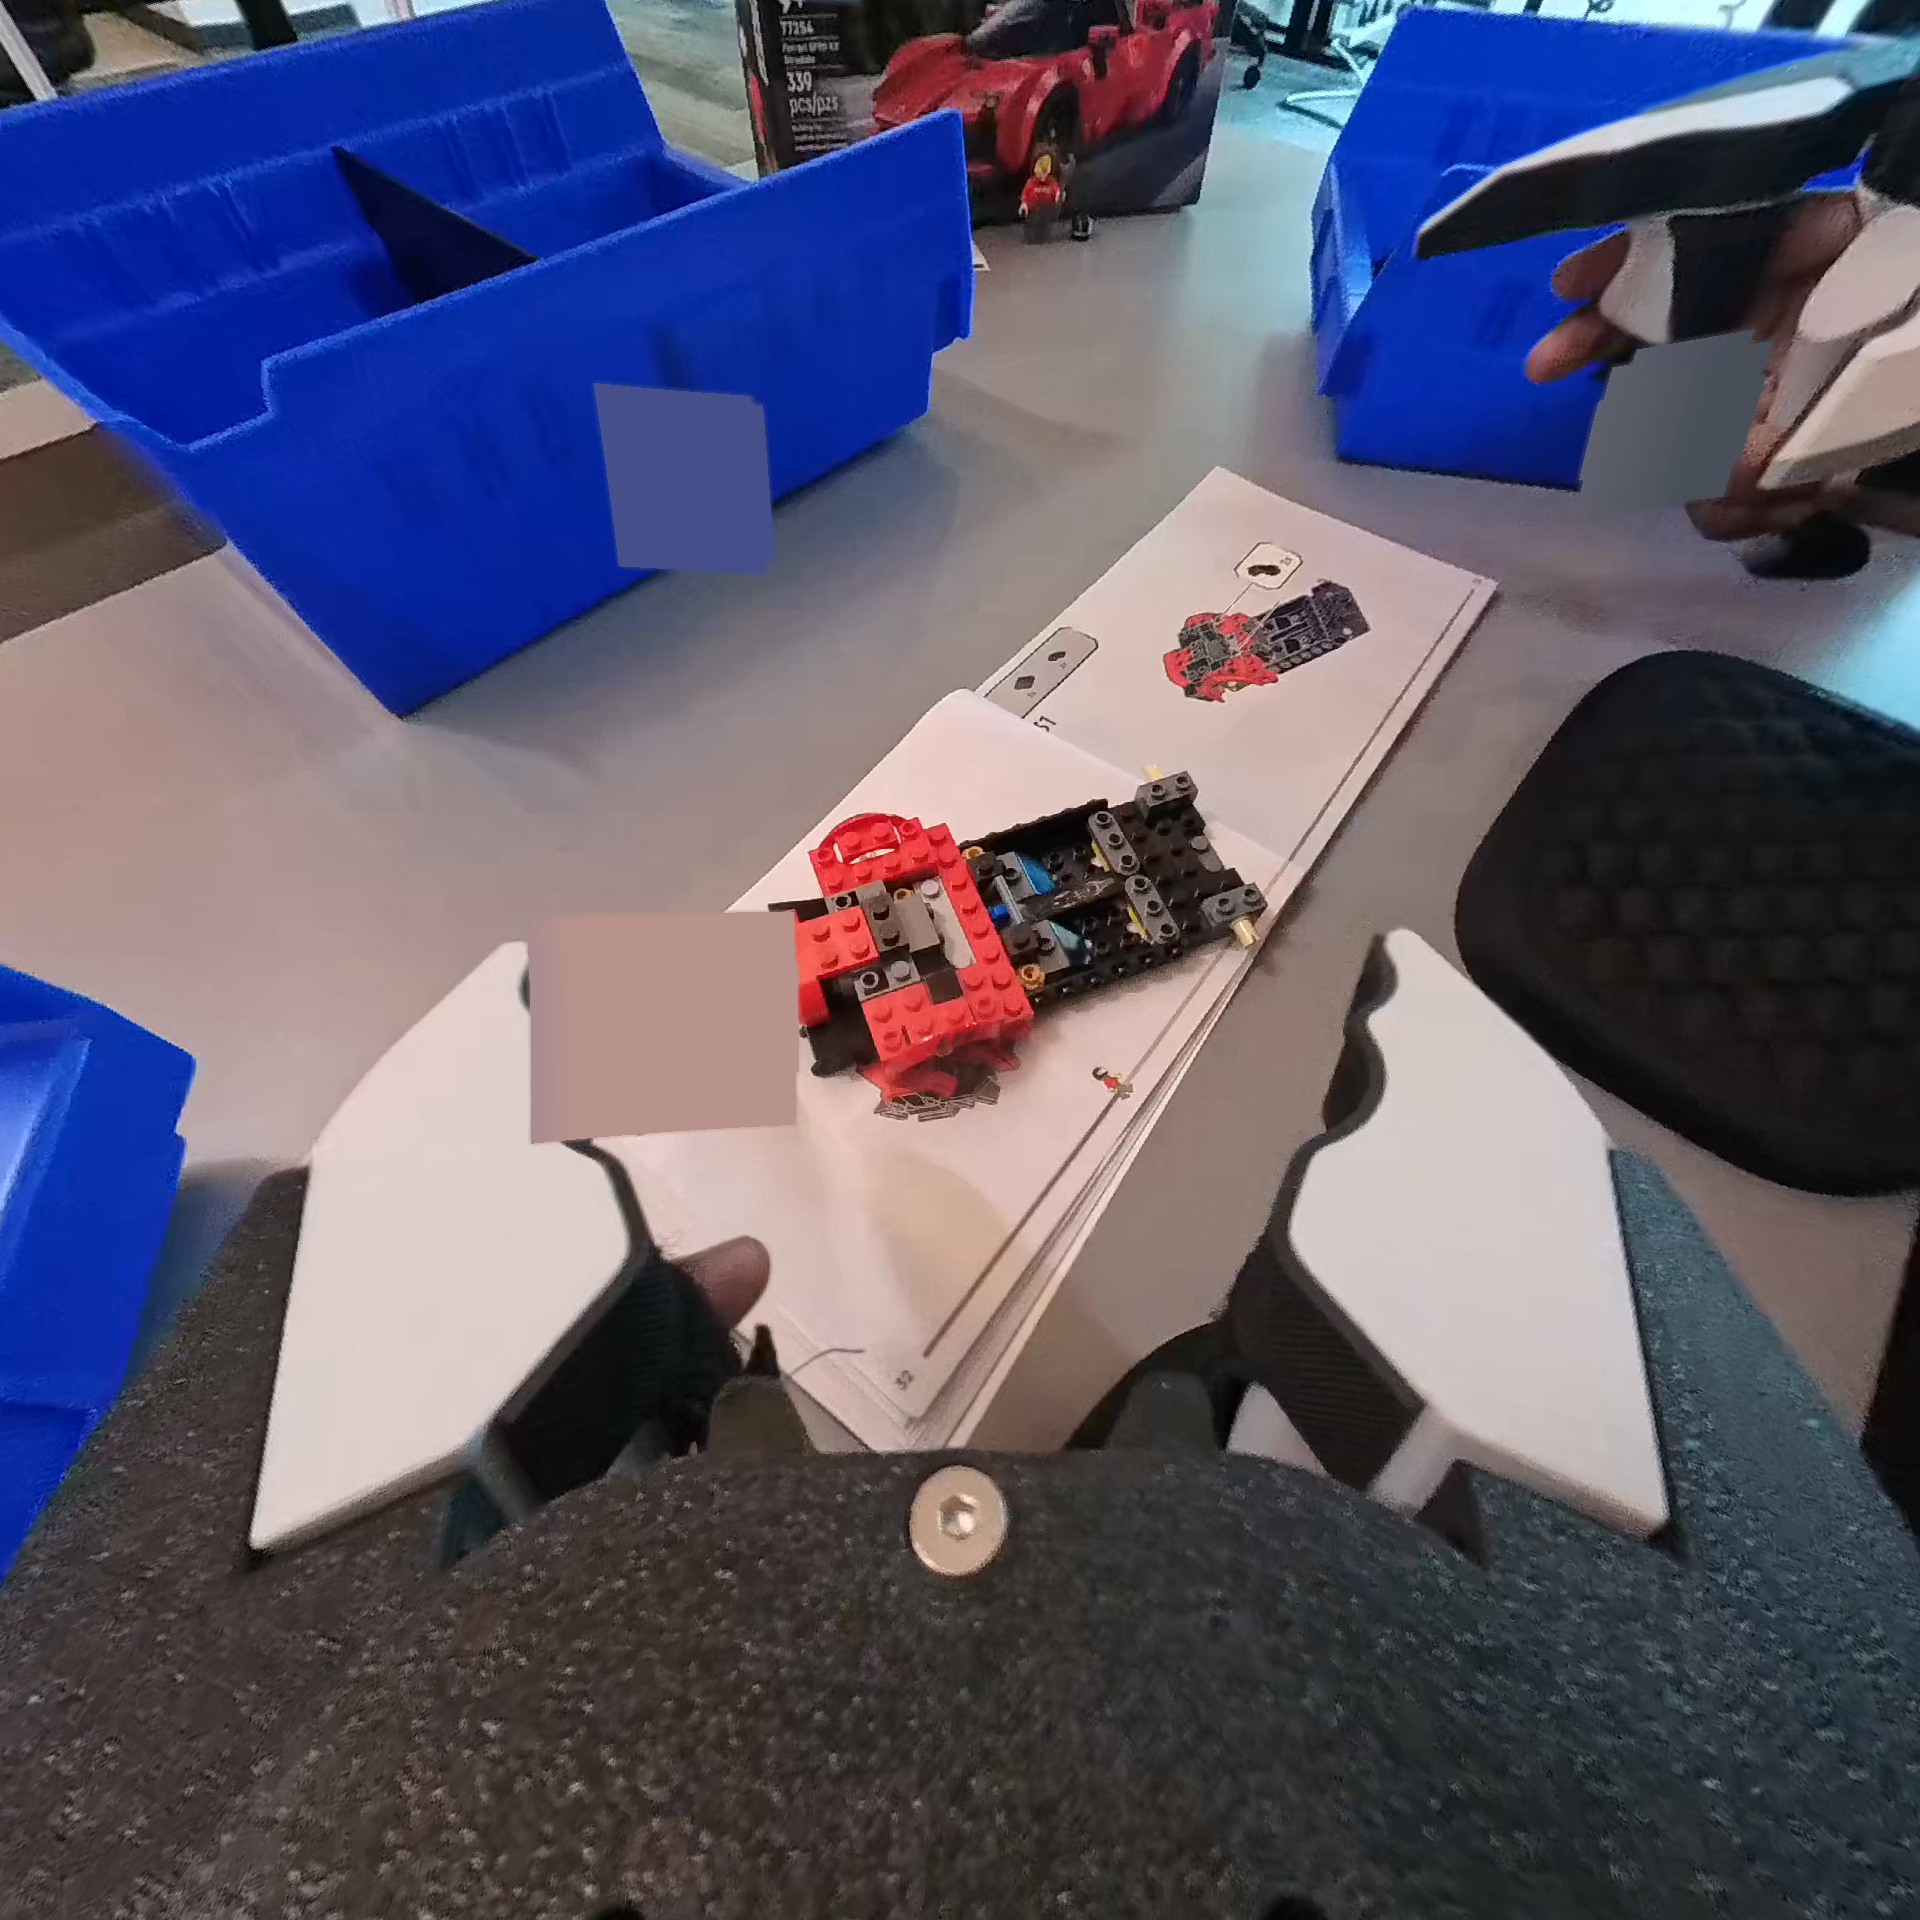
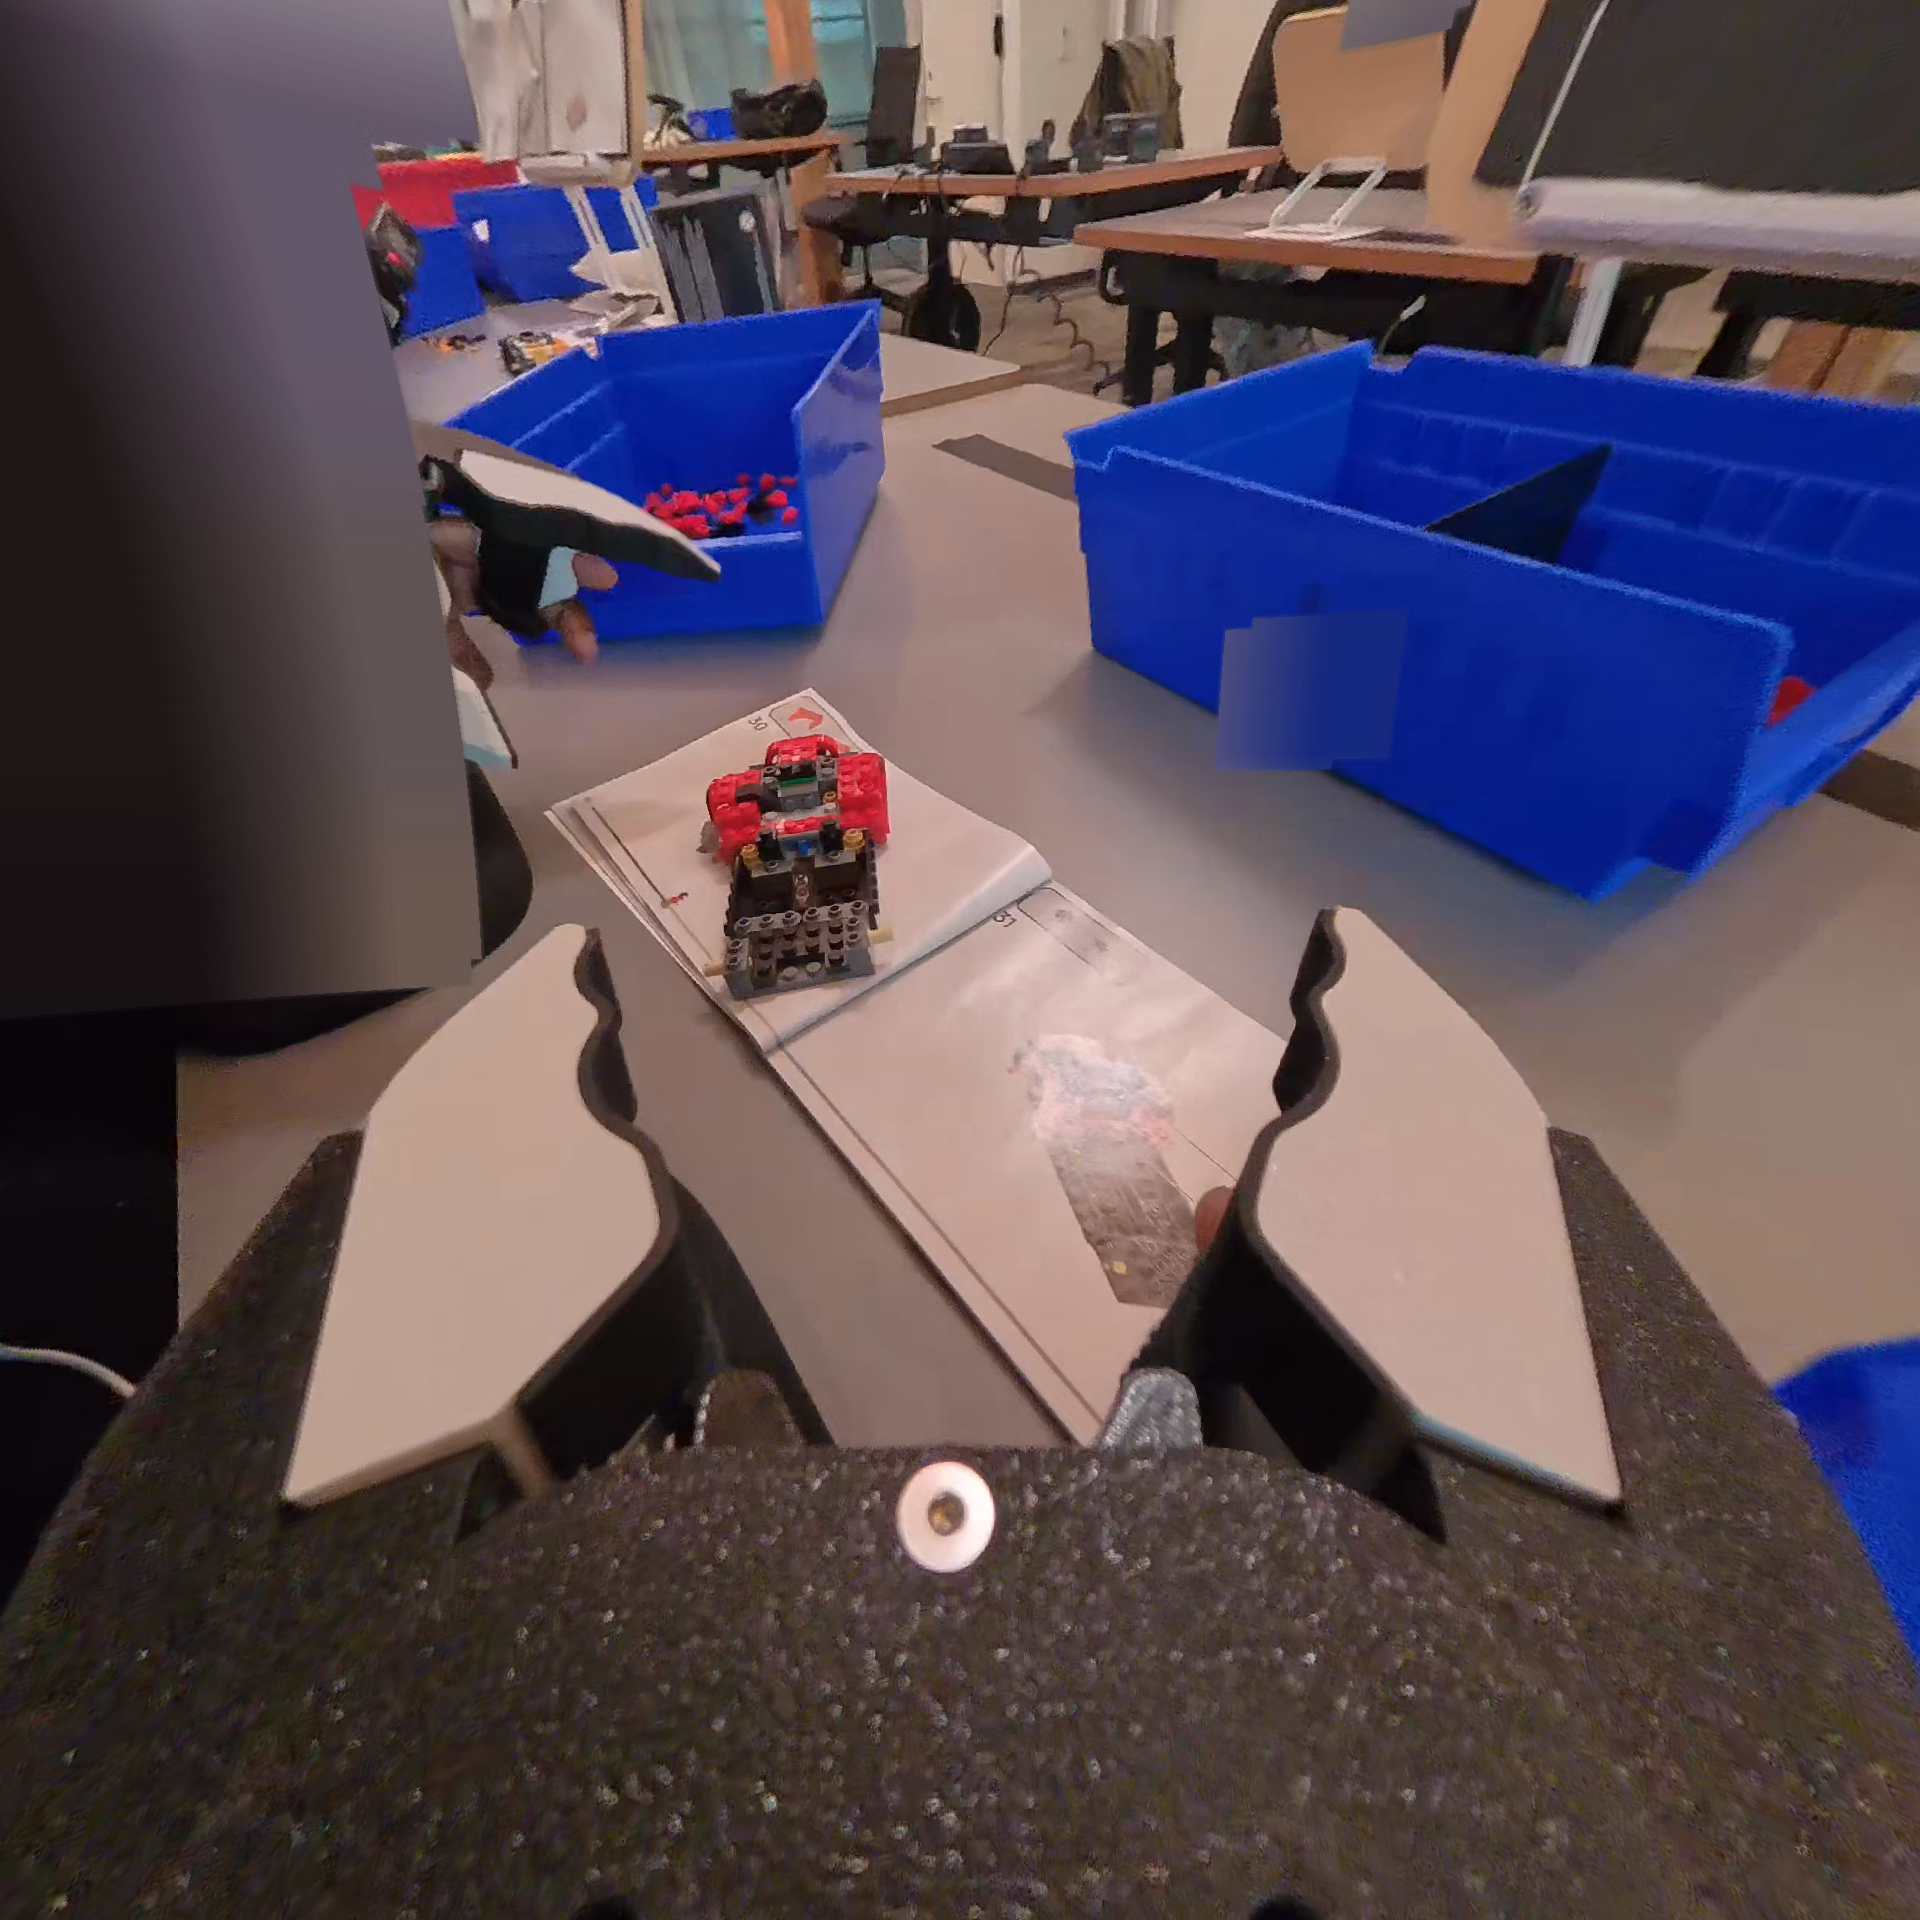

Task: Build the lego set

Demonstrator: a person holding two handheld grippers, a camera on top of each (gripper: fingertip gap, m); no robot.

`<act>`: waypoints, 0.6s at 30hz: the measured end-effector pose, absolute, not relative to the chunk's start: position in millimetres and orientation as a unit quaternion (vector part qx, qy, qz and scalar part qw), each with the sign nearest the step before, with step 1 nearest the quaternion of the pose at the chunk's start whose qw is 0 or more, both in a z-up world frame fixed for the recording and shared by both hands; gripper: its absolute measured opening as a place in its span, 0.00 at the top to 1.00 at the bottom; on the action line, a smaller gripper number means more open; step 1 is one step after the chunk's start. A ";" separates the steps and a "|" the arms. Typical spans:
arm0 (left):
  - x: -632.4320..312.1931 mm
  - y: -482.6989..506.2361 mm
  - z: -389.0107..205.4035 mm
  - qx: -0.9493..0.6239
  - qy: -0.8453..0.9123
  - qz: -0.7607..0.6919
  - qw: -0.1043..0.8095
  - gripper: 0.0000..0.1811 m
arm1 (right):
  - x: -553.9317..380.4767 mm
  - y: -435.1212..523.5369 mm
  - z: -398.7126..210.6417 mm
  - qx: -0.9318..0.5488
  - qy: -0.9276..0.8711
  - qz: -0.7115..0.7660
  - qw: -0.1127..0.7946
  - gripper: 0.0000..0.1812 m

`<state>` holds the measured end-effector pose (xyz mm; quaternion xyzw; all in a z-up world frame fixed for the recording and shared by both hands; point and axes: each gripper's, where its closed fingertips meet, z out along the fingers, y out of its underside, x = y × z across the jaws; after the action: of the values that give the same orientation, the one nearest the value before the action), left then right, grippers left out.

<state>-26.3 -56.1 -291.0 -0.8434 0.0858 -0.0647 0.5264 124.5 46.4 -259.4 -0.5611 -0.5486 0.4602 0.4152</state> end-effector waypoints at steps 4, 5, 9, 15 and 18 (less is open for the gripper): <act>-22.7 -50.7 -292.5 -0.839 0.108 -0.061 0.529 0.24 | 103.6 38.0 -272.3 -0.553 -0.578 0.452 0.395 0.30; -21.7 -49.3 -293.2 -0.837 0.111 -0.063 0.531 0.25 | 99.5 35.7 -276.2 -0.552 -0.588 0.446 0.388 0.31; -23.6 -47.8 -293.6 -0.827 0.113 -0.066 0.547 0.49 | 85.1 28.3 -289.5 -0.547 -0.608 0.444 0.366 0.34; -59.9 -72.9 -257.3 -0.794 0.103 0.011 0.599 1.00 | 82.4 7.0 -289.7 -0.469 -0.636 0.491 0.367 1.00; -92.5 -96.1 -241.4 -0.795 0.086 0.075 0.596 1.00 | 83.1 2.7 -294.5 -0.462 -0.641 0.494 0.362 1.00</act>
<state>-92.5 -96.1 -241.4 -0.7950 0.0863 0.0751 0.5957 83.1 2.7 -294.5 -0.4623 -0.6409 0.4941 0.3623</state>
